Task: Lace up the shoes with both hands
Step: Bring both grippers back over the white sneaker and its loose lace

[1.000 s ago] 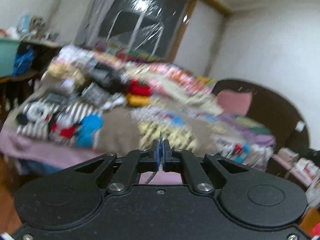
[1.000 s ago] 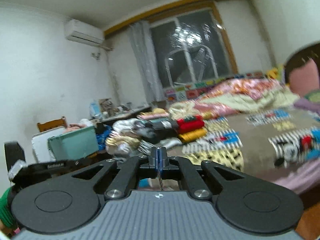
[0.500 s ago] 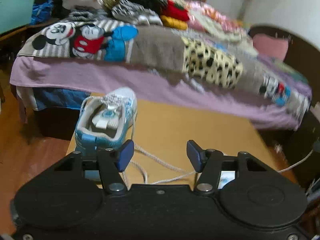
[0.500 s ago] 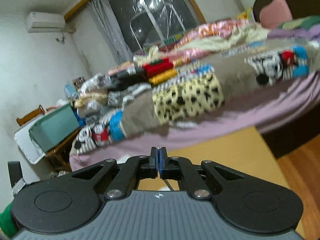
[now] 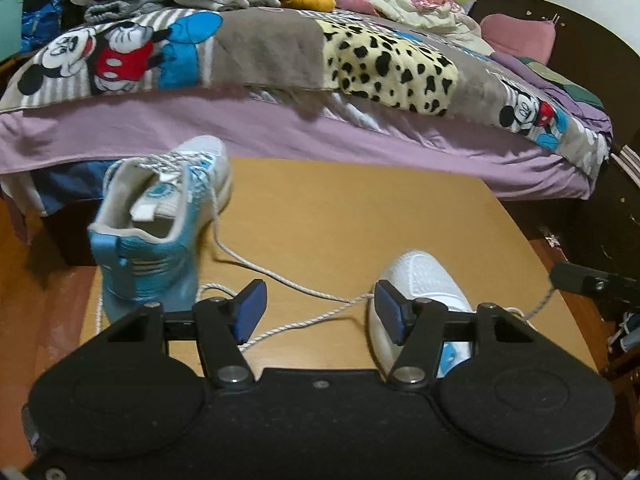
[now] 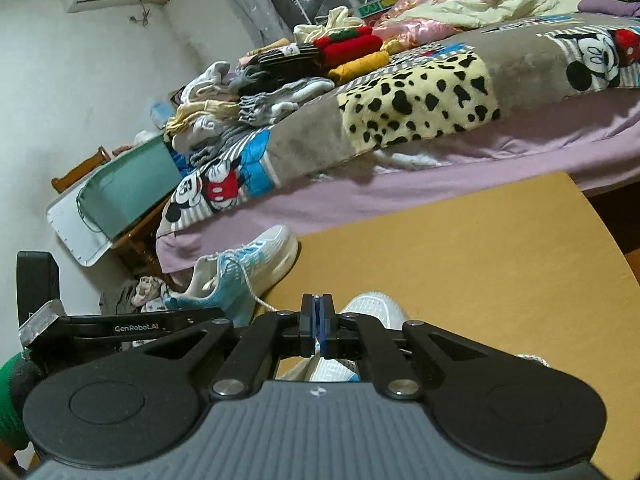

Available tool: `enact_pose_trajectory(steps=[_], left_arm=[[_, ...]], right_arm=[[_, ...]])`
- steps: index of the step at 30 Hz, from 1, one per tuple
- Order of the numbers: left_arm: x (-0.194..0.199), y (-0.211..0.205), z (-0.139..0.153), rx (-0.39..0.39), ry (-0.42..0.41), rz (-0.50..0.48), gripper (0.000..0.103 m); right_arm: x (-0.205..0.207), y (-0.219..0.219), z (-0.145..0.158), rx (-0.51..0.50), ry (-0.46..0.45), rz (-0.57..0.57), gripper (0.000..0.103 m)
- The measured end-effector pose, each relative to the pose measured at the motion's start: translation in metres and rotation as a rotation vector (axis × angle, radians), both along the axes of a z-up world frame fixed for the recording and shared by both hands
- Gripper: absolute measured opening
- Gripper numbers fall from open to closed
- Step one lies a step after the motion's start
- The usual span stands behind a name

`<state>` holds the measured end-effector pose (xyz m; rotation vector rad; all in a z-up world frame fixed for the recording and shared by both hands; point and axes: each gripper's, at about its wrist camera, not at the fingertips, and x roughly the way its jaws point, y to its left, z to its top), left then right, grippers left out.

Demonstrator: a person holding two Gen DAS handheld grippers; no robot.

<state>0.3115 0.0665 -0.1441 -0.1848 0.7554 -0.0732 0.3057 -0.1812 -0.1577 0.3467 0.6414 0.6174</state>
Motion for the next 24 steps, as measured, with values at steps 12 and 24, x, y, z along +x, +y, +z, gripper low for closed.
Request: enact_pose_trajectory(steps=[12, 24], left_arm=[[-0.009, -0.036, 0.012, -0.118, -0.063, -0.259, 0.059], [-0.01, -0.079, 0.012, -0.085, -0.111, -0.471, 0.035]], right_arm=[[0.008, -0.006, -0.012, 0.024, 0.038, -0.002, 0.004], [0.017, -0.015, -0.02, 0.159, 0.092, 0.046, 0.007]])
